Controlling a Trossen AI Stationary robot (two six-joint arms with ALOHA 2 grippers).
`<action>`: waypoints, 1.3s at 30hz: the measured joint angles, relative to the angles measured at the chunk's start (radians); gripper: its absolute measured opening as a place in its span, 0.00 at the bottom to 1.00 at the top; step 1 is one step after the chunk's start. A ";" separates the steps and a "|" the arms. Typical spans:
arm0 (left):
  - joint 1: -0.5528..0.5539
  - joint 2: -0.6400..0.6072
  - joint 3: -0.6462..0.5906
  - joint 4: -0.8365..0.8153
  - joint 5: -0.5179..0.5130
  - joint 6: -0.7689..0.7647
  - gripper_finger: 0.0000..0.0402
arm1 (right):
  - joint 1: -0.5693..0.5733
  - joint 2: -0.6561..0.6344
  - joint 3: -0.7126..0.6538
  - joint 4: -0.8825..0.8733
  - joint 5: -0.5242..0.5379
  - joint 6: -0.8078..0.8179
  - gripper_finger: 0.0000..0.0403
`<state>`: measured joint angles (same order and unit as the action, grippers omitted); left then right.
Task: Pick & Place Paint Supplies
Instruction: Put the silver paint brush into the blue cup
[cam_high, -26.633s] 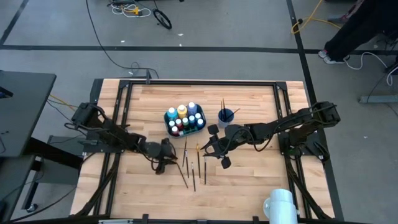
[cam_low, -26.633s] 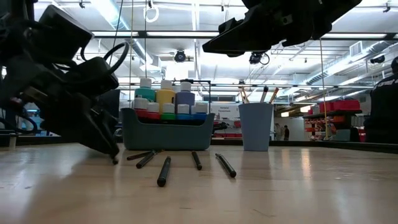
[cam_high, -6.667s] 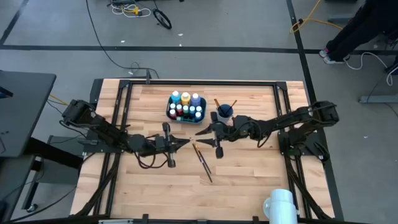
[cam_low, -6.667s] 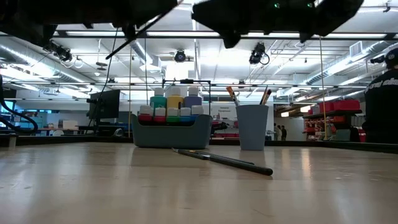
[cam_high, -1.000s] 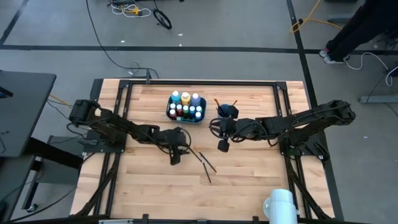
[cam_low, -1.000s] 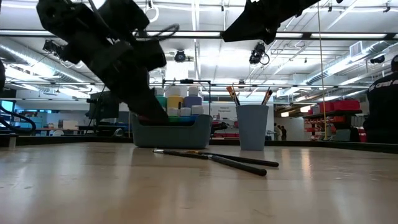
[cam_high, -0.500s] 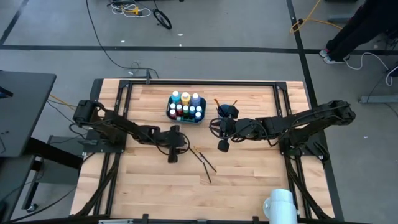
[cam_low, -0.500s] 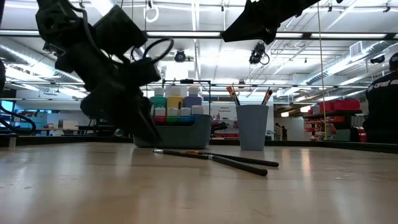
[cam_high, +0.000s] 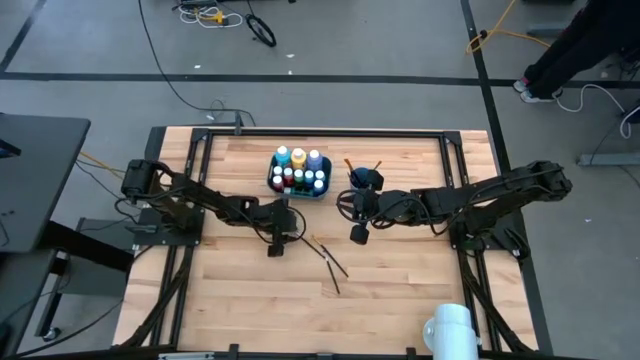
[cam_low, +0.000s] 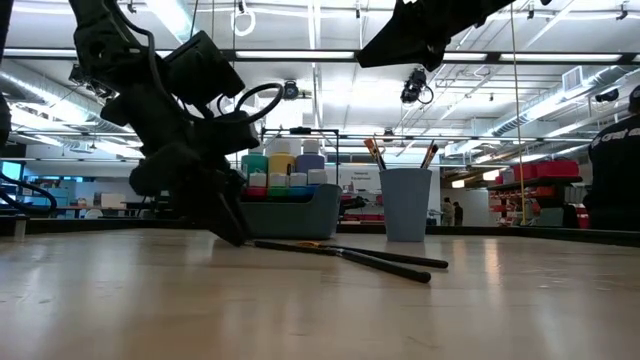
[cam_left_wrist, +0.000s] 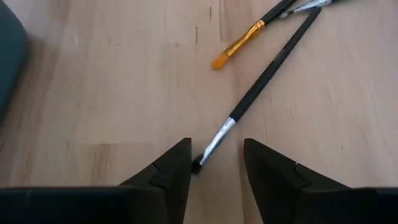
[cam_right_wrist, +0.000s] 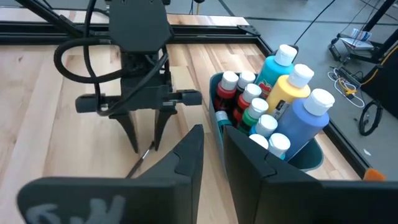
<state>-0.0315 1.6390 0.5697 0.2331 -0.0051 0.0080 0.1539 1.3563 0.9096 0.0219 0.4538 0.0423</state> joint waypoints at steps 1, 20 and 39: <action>0.000 0.000 0.002 -0.008 -0.001 0.002 0.38 | 0.000 0.000 0.000 0.000 0.000 0.000 0.16; -0.055 -0.020 0.004 -0.090 0.075 0.244 0.03 | 0.000 0.000 0.000 0.000 0.000 -0.001 0.16; -0.312 -0.195 0.053 -0.040 -0.438 0.535 0.01 | -0.052 0.174 0.000 0.180 -0.344 0.185 0.17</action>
<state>-0.3438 1.4441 0.6228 0.1929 -0.4434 0.5429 0.1015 1.5306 0.9096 0.2024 0.1098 0.2272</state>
